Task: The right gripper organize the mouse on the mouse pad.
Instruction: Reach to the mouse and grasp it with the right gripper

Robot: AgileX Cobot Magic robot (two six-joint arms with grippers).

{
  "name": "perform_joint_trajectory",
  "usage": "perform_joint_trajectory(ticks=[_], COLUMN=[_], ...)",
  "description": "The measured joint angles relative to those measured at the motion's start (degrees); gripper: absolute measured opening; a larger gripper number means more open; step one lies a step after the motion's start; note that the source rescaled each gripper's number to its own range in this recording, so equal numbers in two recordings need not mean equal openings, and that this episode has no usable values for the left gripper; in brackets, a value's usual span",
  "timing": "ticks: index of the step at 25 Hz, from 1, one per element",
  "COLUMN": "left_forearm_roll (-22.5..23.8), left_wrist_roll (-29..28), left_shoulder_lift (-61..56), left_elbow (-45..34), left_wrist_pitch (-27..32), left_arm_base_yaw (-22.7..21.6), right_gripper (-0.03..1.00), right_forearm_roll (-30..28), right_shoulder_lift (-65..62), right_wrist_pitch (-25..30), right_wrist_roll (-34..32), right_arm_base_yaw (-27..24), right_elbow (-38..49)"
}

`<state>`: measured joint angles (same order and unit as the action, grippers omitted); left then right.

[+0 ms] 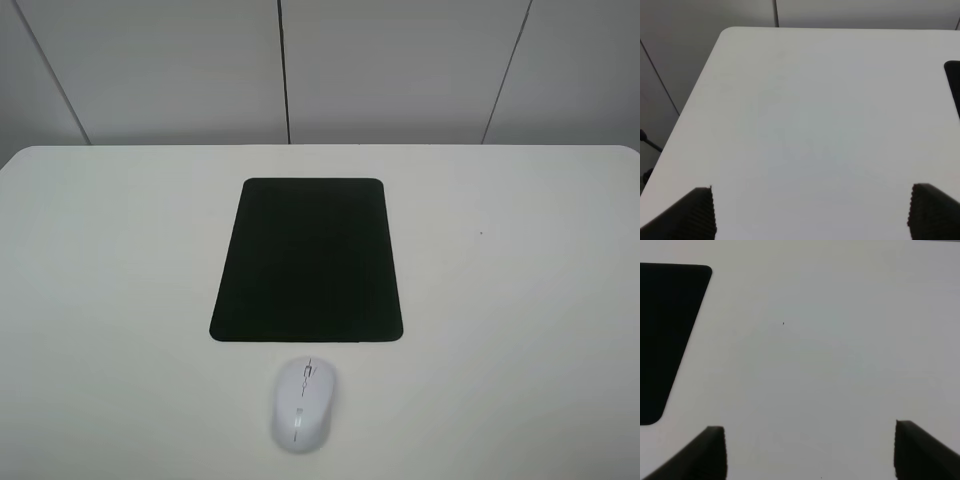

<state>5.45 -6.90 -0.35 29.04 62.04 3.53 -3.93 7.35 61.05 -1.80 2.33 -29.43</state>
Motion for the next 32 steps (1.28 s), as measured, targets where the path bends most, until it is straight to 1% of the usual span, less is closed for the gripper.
perform_joint_trajectory(ticks=[32], left_forearm_roll=[0.0], left_wrist_roll=[0.0], left_shoulder_lift=[0.0], left_elbow=[0.0], left_wrist_pitch=[0.0], left_arm_base_yaw=[0.0], right_gripper=[0.33], right_forearm_roll=[0.1], right_shoulder_lift=[0.0], right_wrist_pitch=[0.0], right_wrist_roll=[0.0], right_arm_base_yaw=[0.0], right_elbow=[0.0])
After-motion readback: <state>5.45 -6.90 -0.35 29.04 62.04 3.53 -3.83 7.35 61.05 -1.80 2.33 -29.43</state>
